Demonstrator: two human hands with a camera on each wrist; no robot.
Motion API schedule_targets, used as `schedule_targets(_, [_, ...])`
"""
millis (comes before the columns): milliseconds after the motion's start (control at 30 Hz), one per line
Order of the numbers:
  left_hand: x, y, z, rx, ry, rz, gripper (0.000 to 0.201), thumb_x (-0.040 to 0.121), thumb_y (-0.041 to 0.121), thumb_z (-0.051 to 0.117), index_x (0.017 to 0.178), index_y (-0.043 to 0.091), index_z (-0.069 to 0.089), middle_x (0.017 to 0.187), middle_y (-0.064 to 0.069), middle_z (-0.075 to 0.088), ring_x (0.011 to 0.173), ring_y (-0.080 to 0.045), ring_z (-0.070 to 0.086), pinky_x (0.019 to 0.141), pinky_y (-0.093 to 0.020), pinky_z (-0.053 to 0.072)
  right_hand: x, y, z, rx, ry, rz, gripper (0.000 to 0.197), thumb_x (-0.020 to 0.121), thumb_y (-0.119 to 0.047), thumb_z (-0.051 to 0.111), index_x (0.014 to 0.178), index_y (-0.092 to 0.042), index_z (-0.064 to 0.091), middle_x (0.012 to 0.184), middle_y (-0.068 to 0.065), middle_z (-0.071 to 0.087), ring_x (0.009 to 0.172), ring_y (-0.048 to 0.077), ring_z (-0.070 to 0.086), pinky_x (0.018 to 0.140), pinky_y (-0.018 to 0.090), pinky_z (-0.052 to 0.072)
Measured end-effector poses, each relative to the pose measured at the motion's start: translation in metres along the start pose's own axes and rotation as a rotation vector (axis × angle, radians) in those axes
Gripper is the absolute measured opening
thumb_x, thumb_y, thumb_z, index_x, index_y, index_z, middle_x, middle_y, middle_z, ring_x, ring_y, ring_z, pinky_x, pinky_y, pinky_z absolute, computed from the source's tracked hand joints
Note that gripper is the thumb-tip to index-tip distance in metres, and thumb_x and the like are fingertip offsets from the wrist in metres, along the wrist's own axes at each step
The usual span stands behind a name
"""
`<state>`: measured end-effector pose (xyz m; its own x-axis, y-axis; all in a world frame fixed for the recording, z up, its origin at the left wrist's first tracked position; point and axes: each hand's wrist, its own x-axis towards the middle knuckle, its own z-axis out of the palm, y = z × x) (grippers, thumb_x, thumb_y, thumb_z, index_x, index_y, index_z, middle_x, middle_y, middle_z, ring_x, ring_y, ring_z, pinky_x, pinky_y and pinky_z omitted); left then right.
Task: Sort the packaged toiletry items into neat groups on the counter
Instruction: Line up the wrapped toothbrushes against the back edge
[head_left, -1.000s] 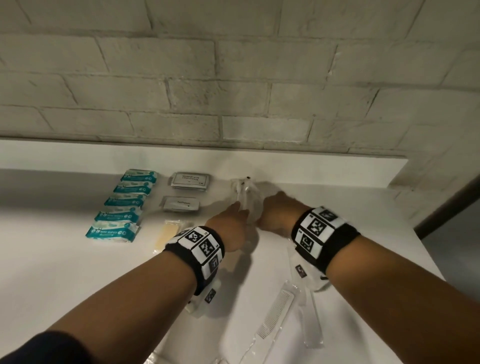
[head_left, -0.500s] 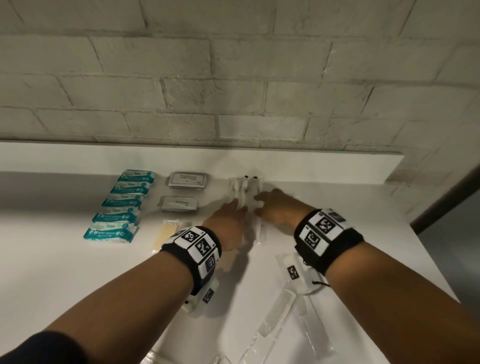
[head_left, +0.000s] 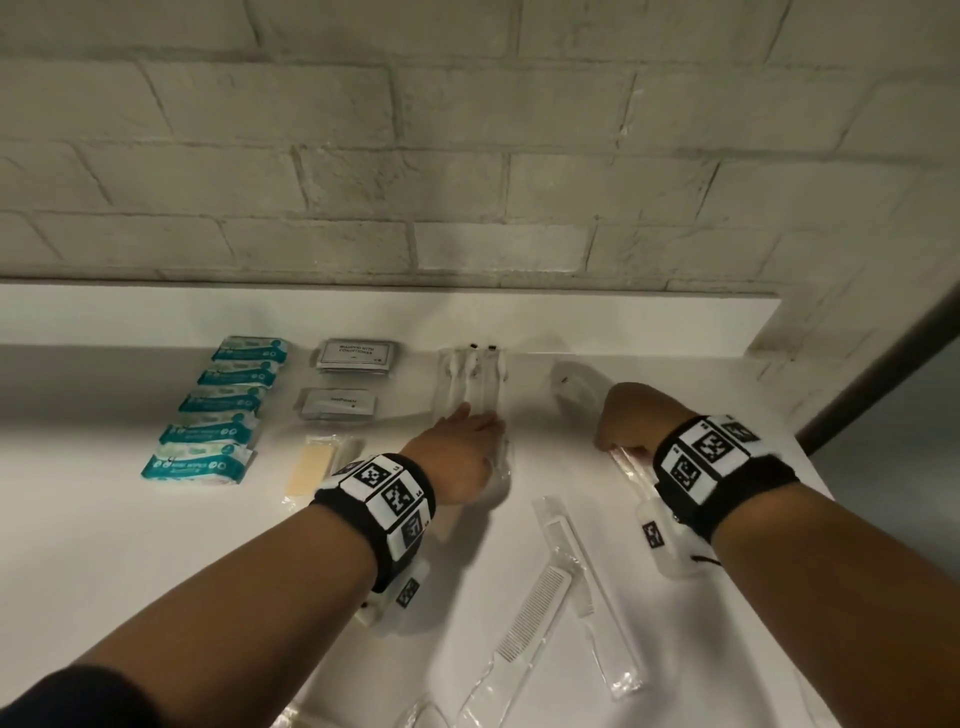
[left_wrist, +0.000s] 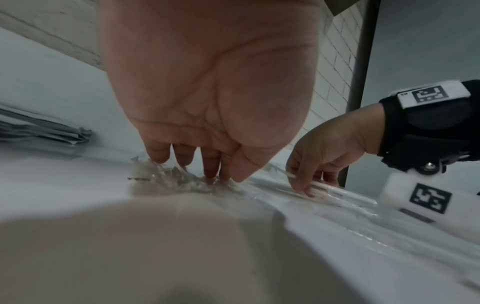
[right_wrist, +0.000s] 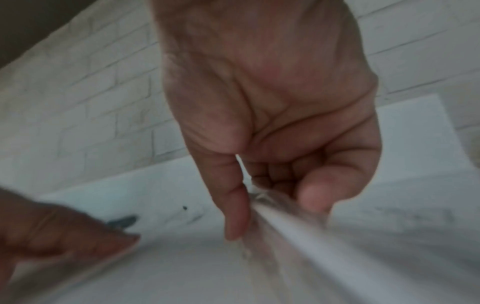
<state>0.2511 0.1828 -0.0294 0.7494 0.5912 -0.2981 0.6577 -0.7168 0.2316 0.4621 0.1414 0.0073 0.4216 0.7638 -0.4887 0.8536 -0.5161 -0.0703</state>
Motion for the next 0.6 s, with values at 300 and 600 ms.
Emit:
schedule_targets(300, [-0.001,-0.001,0.003,-0.034,-0.017,-0.038,0.057,0.099,0.017,0.035,0.152,0.013,0.015,0.161,-0.007,0.010,0.148,-0.036,0.005,0.119,-0.049,0.015,0.003,-0.043,-0.004,0.436,0.040,-0.196,0.034,0.092,-0.025,0.062,0.116,-0.001,0.056,0.099,0.023,0.070,0.090,0.038,0.069,0.081,0.046,0.058])
schedule_targets(600, [-0.001,-0.002,0.004,-0.021,-0.007,-0.034,0.058,0.098,0.018,0.038,0.152,0.014,0.018,0.161,-0.006,0.013,0.147,-0.039,0.007,0.117,-0.050,0.017,-0.004,-0.059,0.013,-0.023,0.094,-0.368,0.040,0.095,-0.030,0.050,0.126,-0.006,0.060,0.128,0.012,0.061,0.117,0.029,0.057,0.097,0.032,0.046])
